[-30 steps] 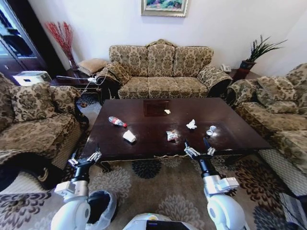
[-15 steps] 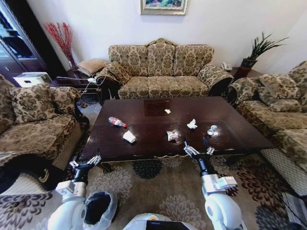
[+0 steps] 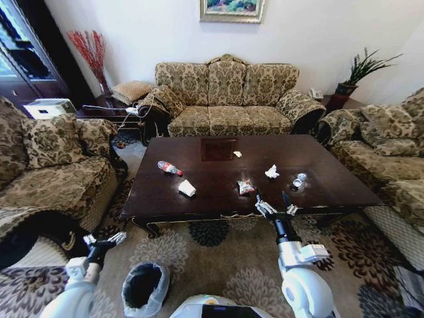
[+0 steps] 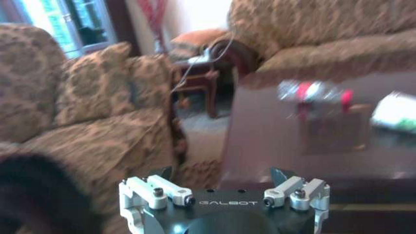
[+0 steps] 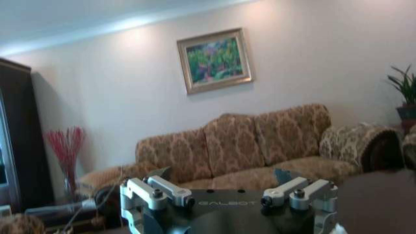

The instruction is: Move to the front of the table and place the trash on the table into the trash bin.

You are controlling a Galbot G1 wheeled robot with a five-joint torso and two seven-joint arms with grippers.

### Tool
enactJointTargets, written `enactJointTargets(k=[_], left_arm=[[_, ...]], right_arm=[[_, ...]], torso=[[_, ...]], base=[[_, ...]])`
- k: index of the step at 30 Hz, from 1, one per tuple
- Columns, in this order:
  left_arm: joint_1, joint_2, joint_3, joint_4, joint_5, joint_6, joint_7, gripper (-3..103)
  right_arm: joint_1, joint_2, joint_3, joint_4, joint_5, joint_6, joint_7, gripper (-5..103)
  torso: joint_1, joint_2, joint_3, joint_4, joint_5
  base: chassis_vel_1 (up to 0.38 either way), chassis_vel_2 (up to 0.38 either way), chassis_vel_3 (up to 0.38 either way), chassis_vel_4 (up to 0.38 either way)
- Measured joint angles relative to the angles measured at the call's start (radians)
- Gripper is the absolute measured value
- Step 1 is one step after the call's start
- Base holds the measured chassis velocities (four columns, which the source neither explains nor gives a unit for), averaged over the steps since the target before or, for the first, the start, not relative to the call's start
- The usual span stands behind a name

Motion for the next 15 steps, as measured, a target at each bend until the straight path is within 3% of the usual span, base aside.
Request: enactJointTargets(k=[5, 7, 13, 15], left_arm=[[0.024, 0.026, -0.032, 0.109, -0.030, -0.005, -0.006, 100], [0.030, 0.064, -0.023, 0.210, -0.065, 0.021, 0.019, 100], [-0.018, 0.135, 0.040, 0.373, -0.136, 0.100, 0.064, 97], [-0.058, 0.159, 0.080, 0.457, -0.134, 0.110, 0.089, 102]], right_arm=[[0.031, 0.005, 0.018, 0.038, 0.023, -0.005, -0.020, 100], [0.048, -0.005, 0.035, 0.088, 0.045, -0.019, -0.076, 100], [0.063, -0.023, 0.039, 0.128, 0.075, -0.058, -0.127, 100], [0.063, -0.038, 0.029, 0.134, 0.081, -0.073, -0.145, 100]], torso=[[0.000, 0.000, 0.000, 0.0003, -0.0001], [0.000, 0.000, 0.000, 0.0004, 0.0001], [0.000, 0.000, 0.000, 0.0002, 0.0003], [0.000, 0.000, 0.000, 0.0001, 0.0000]], base=[[0.000, 0.000, 0.000, 0.000], [0.000, 0.000, 0.000, 0.000], [0.000, 0.000, 0.000, 0.000], [0.000, 0.000, 0.000, 0.000]])
